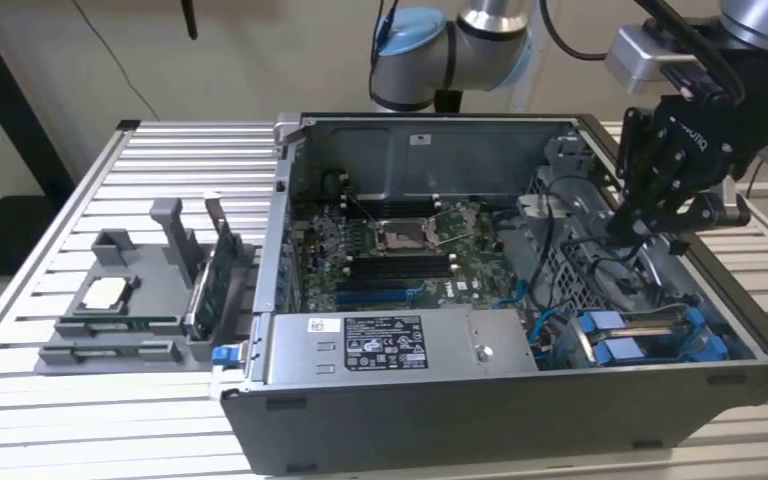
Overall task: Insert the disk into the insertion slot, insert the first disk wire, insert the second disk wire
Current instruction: 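Insert the first disk wire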
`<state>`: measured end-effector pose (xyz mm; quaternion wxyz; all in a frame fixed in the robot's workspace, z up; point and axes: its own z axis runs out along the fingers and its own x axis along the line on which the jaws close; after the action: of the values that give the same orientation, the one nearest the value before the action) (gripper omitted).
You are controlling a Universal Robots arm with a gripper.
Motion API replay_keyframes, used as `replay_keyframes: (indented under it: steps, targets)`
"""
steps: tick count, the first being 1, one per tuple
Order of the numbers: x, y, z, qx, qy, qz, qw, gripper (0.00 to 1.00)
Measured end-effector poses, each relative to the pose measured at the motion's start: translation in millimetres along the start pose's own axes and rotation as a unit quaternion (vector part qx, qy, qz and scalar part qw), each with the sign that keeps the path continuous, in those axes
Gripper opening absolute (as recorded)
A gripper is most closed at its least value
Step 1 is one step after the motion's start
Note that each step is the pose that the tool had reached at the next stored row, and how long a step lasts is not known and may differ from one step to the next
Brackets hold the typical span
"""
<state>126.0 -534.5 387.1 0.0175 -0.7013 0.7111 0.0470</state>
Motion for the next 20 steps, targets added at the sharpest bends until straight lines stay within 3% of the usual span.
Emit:
replay_keyframes:
  steps: [9, 20]
  targets:
    - [3.5, -1.2, 2.0, 0.0002, 0.0153, 0.001, 0.9999, 0.19]
    - [11.1, -6.7, 5.6, 0.0004, 0.0268, 0.001, 0.9996, 0.19]
